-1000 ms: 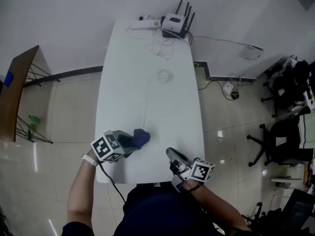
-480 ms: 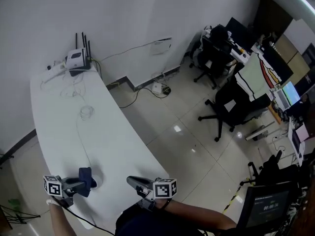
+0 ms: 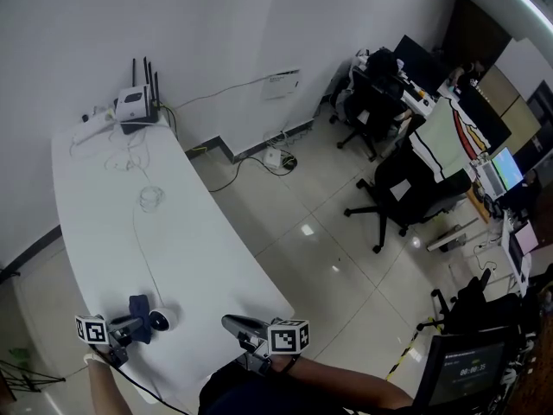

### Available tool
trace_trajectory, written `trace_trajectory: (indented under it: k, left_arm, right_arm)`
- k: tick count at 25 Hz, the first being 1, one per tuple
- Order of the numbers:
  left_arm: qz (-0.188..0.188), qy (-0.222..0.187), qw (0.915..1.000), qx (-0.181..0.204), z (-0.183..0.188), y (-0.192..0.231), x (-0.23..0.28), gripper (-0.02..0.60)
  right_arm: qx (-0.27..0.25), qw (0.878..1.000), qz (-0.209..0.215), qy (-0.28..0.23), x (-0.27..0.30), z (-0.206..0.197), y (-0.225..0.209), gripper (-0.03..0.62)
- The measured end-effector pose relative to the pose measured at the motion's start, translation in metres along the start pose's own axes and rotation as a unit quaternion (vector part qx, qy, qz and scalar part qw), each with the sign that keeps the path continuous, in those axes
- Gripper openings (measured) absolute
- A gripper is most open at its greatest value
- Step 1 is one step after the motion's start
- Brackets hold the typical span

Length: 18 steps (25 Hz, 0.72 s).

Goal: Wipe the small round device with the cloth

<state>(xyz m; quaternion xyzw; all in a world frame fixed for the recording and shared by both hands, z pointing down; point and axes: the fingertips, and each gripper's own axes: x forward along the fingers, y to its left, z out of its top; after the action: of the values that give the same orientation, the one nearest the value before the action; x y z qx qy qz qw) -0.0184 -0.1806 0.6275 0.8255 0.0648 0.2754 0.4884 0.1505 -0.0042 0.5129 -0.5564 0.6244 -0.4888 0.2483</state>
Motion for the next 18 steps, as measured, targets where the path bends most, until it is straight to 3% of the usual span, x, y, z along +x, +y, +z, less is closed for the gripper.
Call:
trace_trajectory:
  k: [4, 8, 11, 13, 14, 15, 16, 18]
  left_arm:
    - [0.062, 0.004, 0.9981, -0.004, -0.018, 0.016, 0.005, 0.123]
    - [0.119, -0.057, 0.9913, 0.0, -0.01, 0.017, -0.003, 0.121]
    - [0.154, -0.123, 0.9789, 0.055, 0.007, -0.011, -0.019, 0.121]
    - [0.179, -0.157, 0.9646, 0.114, 0.019, -0.04, -0.027, 0.123]
    - [0.199, -0.171, 0.9531, 0.15, 0.025, -0.053, -0.031, 0.123]
    - [0.228, -0.184, 0.9355, 0.197, 0.03, -0.065, -0.035, 0.124]
    - [0.263, -0.194, 0.9105, 0.253, 0.034, -0.076, -0.039, 0.124]
    - [0.324, -0.186, 0.8462, 0.38, 0.036, -0.095, -0.041, 0.124]
  right_arm:
    - [-0.004, 1.0, 0.004, 0.007, 0.003, -0.003, 0.003, 0.044]
    - [0.0, 1.0, 0.009, 0.007, 0.008, -0.003, 0.002, 0.044]
    - [0.004, 1.0, 0.013, 0.015, 0.008, -0.008, 0.003, 0.044]
    - [0.003, 1.0, 0.013, 0.019, 0.009, -0.009, 0.001, 0.044]
    - [0.002, 1.0, 0.014, 0.021, 0.01, -0.01, -0.001, 0.044]
    - [0.002, 1.0, 0.015, 0.024, 0.011, -0.01, -0.001, 0.044]
    - [0.002, 1.0, 0.017, 0.026, 0.012, -0.01, -0.001, 0.044]
    - [0.0, 0.999, 0.022, 0.032, 0.016, -0.01, 0.002, 0.044]
